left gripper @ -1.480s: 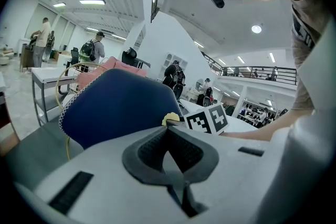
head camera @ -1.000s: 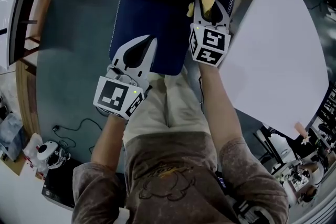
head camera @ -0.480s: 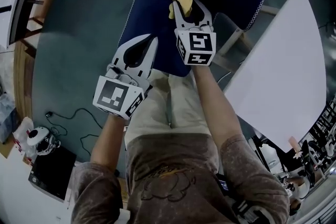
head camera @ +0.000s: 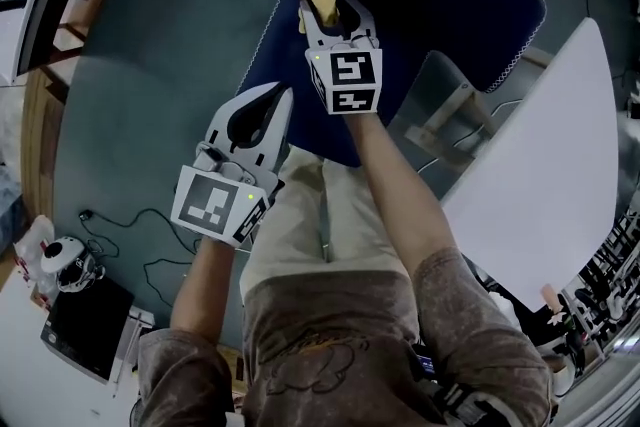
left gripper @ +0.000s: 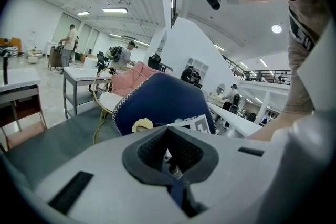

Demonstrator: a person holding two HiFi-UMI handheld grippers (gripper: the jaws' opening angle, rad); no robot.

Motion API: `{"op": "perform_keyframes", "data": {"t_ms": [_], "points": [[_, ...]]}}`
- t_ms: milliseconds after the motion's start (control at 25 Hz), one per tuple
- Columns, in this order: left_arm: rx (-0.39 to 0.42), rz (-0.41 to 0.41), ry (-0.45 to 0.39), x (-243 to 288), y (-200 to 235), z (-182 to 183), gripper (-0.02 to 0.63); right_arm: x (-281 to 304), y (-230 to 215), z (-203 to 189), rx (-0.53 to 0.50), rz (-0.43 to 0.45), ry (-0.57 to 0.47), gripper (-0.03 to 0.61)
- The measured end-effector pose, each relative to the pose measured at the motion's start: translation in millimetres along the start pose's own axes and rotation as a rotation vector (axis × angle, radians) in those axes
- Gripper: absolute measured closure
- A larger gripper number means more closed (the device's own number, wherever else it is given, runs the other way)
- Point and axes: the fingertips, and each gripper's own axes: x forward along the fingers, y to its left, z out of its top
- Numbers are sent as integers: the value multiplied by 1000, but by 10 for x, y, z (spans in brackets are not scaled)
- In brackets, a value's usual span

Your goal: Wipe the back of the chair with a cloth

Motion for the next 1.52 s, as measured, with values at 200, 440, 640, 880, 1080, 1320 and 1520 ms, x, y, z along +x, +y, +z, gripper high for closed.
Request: {"op": "perform_keyframes", "data": {"t_ms": [200,440,640,880,1080,1320,1520], "points": [[-10,23,-11,-4,176,20,604,323,113,-66,-9,29,16,408],[-14,33,0,-50,368,-8,604,624,147,-216,-14,17,46,408],[-17,45,19,-47,414,-95,604,715,63,-309,-4,-6,52,408],[-22,30,28,21,362,-110,604,610,-134,-353,-21,-65,63,408],[-14,0,30,128,285,-98,604,440,-376,-395,-13,-112,66,410],[0,-48,44,259,175,-78,604,82,-732,-403,31,-212,41,410],[29,-103,63,436,-45,-55,604,-245,-1061,-491,51,-281,36,410]]}}
